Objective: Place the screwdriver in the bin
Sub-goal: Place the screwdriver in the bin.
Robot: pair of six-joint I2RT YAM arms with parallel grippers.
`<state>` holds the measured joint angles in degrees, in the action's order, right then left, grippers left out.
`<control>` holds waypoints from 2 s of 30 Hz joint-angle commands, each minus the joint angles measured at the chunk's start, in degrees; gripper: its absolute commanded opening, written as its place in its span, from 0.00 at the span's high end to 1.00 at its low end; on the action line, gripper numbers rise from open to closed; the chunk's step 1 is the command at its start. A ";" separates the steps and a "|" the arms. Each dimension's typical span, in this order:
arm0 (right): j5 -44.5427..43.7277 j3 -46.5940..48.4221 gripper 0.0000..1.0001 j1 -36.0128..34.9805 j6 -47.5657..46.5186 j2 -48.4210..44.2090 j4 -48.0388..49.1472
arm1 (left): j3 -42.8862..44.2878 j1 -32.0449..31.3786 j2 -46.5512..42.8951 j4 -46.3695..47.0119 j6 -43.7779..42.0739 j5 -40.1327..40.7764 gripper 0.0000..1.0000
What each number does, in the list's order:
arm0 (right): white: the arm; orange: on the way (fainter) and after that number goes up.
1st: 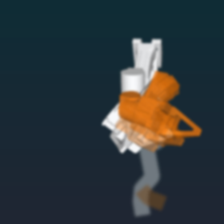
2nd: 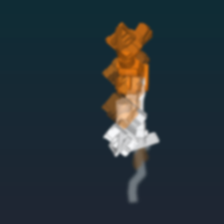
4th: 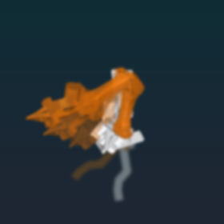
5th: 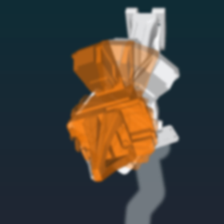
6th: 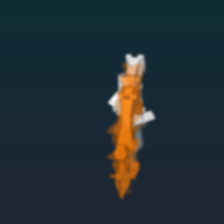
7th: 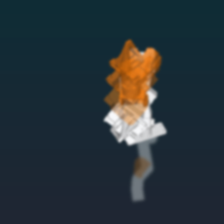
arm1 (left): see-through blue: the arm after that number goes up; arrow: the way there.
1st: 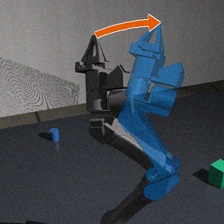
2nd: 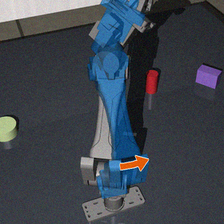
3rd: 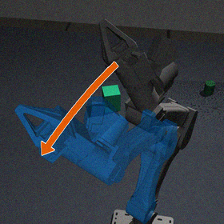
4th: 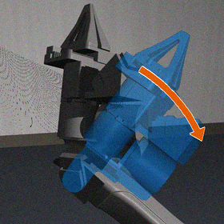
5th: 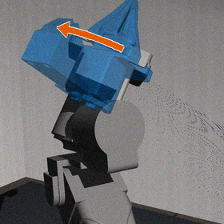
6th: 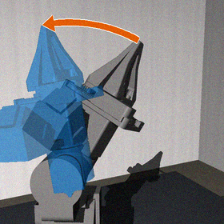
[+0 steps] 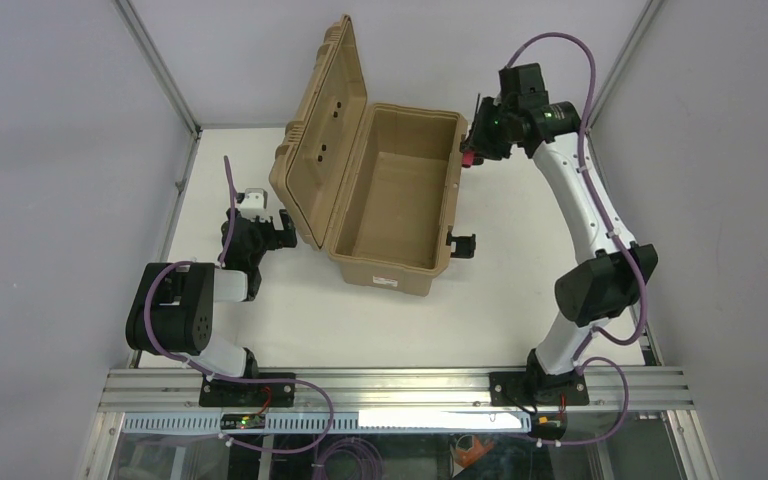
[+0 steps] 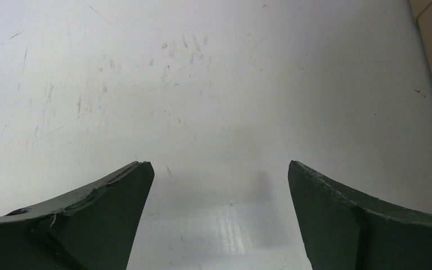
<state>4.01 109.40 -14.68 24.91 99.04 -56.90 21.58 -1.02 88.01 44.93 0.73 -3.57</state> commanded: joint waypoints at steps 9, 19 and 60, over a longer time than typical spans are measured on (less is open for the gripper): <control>-3.68 12.80 1.00 -10.82 5.34 5.72 -3.00 | -0.14 0.31 -1.70 2.19 0.59 -1.24 0.01; -12.49 19.24 1.00 -17.26 8.47 15.21 -6.99 | -0.14 0.31 -1.62 2.19 0.59 -1.25 0.01; -13.69 18.12 1.00 -20.52 12.65 39.56 -3.66 | -0.14 0.31 -1.69 2.18 0.59 -1.26 0.01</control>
<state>-10.72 127.52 -35.07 37.78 138.32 -62.83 21.58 -1.02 88.01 44.93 0.73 -3.57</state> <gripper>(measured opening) 0.283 0.992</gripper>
